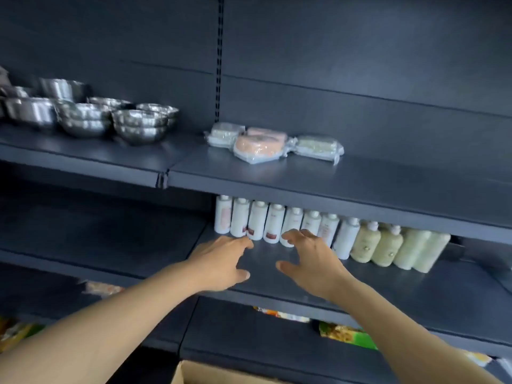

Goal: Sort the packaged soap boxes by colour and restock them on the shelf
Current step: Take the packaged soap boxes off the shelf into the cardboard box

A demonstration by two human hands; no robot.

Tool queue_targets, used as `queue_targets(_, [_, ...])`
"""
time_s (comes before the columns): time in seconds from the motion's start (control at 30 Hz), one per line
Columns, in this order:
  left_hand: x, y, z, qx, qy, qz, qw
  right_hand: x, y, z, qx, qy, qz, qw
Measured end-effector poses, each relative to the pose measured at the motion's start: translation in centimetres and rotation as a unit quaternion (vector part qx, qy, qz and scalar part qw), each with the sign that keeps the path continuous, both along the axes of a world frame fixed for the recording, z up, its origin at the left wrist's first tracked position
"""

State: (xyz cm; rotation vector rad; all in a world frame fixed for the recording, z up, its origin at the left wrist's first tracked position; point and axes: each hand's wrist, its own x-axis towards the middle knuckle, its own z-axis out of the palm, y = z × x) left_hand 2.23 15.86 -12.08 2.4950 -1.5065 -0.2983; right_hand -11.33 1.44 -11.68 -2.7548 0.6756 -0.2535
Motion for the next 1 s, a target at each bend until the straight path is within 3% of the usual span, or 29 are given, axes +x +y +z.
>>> queue_targets(0.23, [0.5,-2.2,9.1,-0.115,-0.047,0.033,0.992,1.1,-3.1,7.5,-0.051,-0.112,0.018,0.992])
queue_targets(0.4, [3.3,-4.3,13.2,-0.154,-0.092,0.059,0.982,2.9,-6.2,11.3,-0.072,-0.126,-0.012,0.989])
queue_targets(0.67, [10.5,-11.7,14.7,-0.12,-0.173,0.07,0.975,8.0,-12.3,13.0,-0.089,-0.104,-0.116,0.984])
queue_targets(1.0, [18.0,-20.0,12.5,-0.04,-0.123,0.014,0.992,15.7,-20.7,12.1,-0.094,-0.025,-0.253,0.963])
